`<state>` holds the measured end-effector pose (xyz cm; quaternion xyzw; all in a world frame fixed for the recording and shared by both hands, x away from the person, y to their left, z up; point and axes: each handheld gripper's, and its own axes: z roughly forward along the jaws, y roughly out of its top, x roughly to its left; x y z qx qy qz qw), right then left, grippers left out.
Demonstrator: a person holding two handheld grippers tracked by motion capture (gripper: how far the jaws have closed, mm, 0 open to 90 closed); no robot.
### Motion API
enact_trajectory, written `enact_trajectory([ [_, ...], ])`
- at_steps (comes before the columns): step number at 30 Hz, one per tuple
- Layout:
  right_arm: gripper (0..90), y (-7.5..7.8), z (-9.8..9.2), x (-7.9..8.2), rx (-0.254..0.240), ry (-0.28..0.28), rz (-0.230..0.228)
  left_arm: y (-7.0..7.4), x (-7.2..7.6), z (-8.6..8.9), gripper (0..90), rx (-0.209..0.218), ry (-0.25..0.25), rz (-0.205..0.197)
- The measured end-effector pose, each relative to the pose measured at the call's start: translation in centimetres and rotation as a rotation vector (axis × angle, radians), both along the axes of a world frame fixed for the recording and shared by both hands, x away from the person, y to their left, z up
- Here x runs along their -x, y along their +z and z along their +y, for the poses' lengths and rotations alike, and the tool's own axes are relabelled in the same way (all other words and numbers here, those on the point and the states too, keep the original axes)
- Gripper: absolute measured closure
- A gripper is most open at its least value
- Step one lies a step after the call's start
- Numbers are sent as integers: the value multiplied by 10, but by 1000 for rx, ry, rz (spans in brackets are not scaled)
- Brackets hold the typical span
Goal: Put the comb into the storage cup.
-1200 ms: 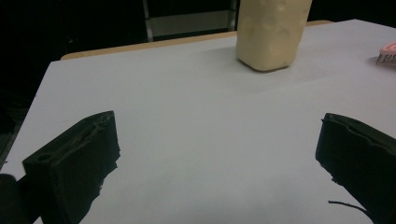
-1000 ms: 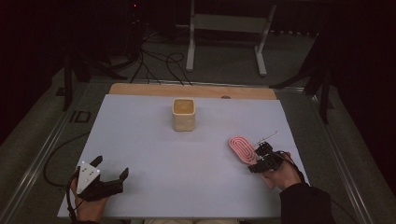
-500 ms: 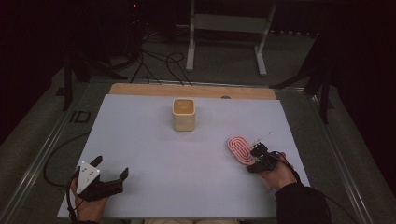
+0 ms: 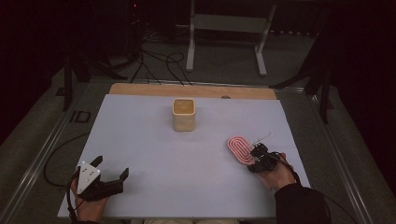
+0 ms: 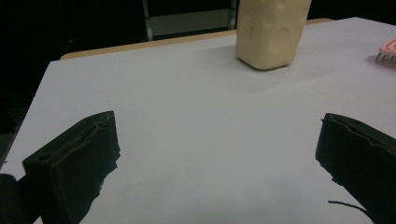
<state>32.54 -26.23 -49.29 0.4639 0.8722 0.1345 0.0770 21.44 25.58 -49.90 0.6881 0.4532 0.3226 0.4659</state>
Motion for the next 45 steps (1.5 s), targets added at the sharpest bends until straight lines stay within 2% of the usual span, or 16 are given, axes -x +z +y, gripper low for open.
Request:
enact_trajectory([
  [9, 679, 0, 2, 3, 13, 2, -22, 0, 0, -1, 0, -1, 0, 1],
  [16, 699, 0, -2, 4, -24, -19, -34, -1, -1, 0, 0, -5, 0, 4],
  [21, 702, -1, -7, 6, -68, -43, -62, -1, 0, -1, 0, -6, 1, 6],
  [26, 702, 0, -9, 7, -112, -44, -79, -2, -1, -1, 0, -8, 0, 9],
  [27, 702, 2, -8, 8, -136, -41, -95, -2, -1, -2, 0, -13, -3, 10],
  [33, 702, 7, -6, 9, -192, -39, -136, -3, -1, -3, 0, -21, -3, 16],
  [35, 702, 8, -4, 10, -229, -28, -169, -3, -2, -3, 0, -26, -1, 21],
  [41, 701, 12, 5, 11, -248, 5, -235, -3, -2, -4, 0, -30, -3, 24],
  [45, 702, 15, 10, 12, -281, 7, -264, -2, -3, -6, 0, -34, -16, 25],
])
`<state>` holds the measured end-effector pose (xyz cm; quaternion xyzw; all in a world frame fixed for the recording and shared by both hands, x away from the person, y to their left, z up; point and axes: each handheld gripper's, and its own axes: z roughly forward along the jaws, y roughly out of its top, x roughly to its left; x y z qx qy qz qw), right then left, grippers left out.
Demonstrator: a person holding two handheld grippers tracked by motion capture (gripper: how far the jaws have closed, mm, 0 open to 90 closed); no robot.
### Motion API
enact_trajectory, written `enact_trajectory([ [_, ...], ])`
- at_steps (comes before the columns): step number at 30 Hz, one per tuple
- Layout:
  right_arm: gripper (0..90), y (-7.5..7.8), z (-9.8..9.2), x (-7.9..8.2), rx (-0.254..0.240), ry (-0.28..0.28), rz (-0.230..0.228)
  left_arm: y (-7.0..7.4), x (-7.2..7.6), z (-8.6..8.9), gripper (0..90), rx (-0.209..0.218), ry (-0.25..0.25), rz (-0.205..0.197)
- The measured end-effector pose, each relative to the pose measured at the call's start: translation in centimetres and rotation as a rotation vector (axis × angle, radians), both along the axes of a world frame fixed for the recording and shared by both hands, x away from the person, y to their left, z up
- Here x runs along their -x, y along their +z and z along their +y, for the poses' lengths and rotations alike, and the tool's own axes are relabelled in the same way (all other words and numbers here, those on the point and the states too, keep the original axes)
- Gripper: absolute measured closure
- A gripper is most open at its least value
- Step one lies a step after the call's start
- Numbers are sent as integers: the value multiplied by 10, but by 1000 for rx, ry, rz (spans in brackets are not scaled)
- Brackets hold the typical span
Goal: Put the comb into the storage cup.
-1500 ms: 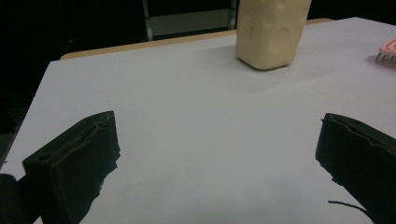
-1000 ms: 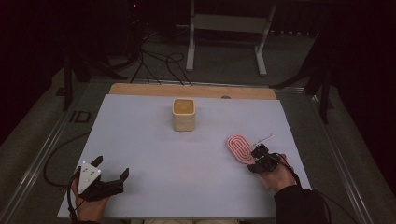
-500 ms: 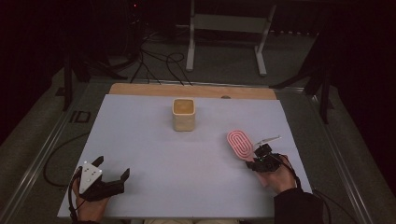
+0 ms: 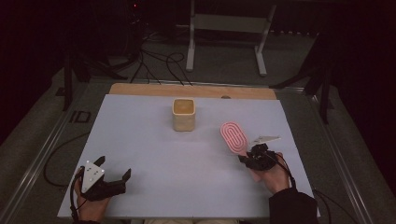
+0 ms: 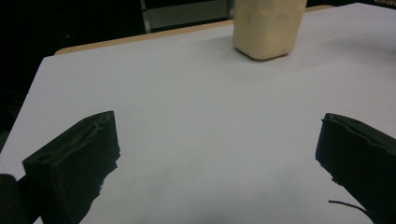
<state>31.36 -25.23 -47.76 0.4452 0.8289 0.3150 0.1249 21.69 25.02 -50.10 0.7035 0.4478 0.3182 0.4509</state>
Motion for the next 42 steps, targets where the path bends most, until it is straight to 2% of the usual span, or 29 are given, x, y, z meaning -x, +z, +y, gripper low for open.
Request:
enact_trajectory([
  [7, 701, 9, 3, 3, -83, -2, -75, -1, 0, -2, 0, -3, -2, 11],
  [10, 702, 14, 2, 4, -96, 2, -110, -2, 0, -2, 0, -6, 1, 12],
  [11, 701, 16, 3, 4, -102, 2, -120, -2, 0, -1, 0, 17, 5, 15],
  [13, 701, 19, 5, 4, -100, 8, -132, -2, 0, -1, 0, 19, 7, 16],
  [17, 701, 23, 10, 5, -100, 24, -142, -1, 0, -1, 0, 30, 5, 19],
  [20, 701, 25, 15, 5, -100, 37, -144, 2, 0, -1, 0, 64, 1, 13],
  [28, 701, 29, 28, 2, -111, 61, -152, 15, -4, -12, 0, 82, -17, 15],
  [34, 701, 32, 36, 3, -126, 71, -165, 28, -13, -28, 13, 56, -54, 17],
  [39, 701, 33, 42, 9, -134, 76, -183, 38, -23, -45, 5, 57, -70, 28],
  [42, 701, 33, 45, 11, -145, 82, -194, 45, -28, -57, 0, 34, -98, 30],
])
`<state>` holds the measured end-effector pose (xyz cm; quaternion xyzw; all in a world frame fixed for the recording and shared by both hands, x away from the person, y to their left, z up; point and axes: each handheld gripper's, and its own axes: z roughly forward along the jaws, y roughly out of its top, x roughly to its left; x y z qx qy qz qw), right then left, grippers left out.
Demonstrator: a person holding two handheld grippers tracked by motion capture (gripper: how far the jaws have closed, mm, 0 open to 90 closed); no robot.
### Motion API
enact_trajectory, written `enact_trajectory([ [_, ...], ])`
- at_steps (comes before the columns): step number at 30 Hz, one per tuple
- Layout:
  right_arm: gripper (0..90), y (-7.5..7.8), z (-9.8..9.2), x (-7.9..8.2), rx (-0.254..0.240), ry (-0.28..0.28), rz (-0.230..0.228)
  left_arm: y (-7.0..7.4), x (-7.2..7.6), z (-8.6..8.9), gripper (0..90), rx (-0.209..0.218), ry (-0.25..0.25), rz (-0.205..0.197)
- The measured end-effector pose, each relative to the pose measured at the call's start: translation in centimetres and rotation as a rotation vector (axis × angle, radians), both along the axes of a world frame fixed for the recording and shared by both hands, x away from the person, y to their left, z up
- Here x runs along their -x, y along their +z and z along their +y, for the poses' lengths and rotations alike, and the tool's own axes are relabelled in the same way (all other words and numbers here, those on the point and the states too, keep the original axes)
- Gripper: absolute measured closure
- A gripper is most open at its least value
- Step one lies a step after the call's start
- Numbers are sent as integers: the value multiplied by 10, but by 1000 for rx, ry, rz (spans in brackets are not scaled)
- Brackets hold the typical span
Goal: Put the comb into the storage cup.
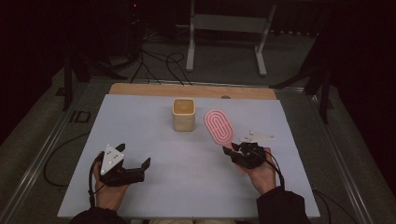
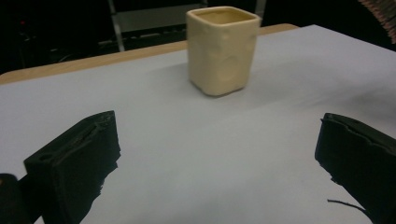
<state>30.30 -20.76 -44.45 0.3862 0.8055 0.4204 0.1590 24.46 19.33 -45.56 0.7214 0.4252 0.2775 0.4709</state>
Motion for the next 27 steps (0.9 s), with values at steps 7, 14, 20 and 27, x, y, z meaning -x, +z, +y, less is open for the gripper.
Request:
enact_trajectory([
  [7, 701, -4, 8, 3, 2, 11, -8, 8, -14, -19, 0, 34, -61, 47],
  [14, 702, -9, 14, 6, 4, 21, -16, 19, -24, -42, 0, 49, -116, 45],
  [20, 701, -10, 17, 8, -3, 24, -30, 24, -35, -58, 0, 100, -172, 62],
  [27, 702, -10, 22, 11, -12, 44, -50, 23, -47, -78, 0, 125, -221, 107],
])
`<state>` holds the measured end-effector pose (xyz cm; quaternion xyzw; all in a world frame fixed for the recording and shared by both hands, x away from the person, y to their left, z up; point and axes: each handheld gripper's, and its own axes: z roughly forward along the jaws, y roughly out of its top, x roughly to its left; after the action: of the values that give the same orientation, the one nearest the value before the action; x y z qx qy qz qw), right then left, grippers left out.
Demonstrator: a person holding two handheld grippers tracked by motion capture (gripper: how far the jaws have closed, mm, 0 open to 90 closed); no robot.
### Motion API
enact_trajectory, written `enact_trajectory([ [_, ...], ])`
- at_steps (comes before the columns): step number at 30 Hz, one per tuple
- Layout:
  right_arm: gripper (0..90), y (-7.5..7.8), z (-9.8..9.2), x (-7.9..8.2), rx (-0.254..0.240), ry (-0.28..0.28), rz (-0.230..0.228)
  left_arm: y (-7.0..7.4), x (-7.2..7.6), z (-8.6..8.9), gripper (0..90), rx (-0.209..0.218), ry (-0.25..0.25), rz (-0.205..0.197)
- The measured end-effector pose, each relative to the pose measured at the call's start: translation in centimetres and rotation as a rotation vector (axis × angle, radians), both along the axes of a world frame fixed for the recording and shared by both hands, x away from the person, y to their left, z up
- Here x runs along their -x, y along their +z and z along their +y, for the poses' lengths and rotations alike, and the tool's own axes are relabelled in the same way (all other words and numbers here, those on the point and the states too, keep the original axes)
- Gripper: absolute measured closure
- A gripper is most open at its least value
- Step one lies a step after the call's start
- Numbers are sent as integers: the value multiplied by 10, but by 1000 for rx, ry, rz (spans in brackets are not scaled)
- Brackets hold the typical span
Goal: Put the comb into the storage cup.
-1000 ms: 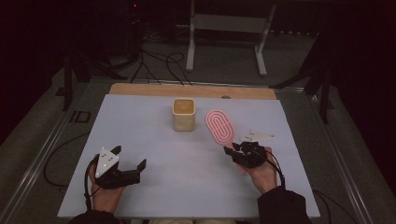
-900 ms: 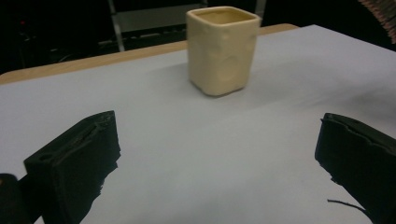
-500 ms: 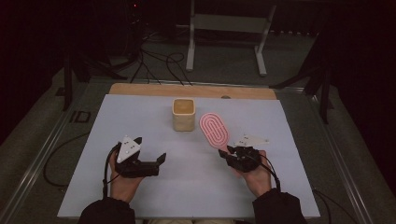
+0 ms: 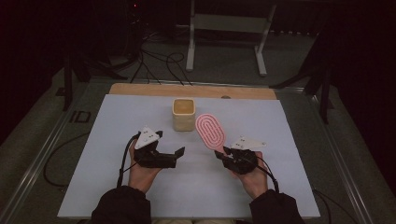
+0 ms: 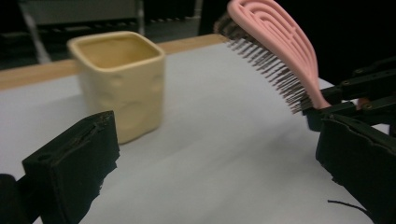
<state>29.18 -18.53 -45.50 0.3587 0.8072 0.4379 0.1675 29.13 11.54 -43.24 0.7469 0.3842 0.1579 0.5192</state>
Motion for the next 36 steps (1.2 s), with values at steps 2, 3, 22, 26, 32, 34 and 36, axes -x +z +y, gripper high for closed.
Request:
enact_trajectory([
  [2, 702, 1, 1, 1, -3, 9, -4, -1, -2, -7, 0, -4, -15, 5],
  [3, 702, 1, 2, 1, -5, 10, -6, -1, -3, -10, 0, -1, -22, 9],
  [22, 702, 2, 7, 4, -30, 34, -33, 0, -20, -58, 116, 35, -79, 110],
  [26, 702, 1, 8, 5, -33, 38, -33, -1, -24, -63, 160, 62, -100, 131],
  [32, 702, 0, 9, 4, -44, 46, -27, -2, -28, -76, 196, 77, -119, 143],
  [34, 702, 0, 10, 5, -51, 47, -28, -2, -29, -79, 218, 84, -123, 147],
  [36, 702, 0, 10, 6, -51, 49, -28, -2, -30, -81, 247, 97, -131, 155],
])
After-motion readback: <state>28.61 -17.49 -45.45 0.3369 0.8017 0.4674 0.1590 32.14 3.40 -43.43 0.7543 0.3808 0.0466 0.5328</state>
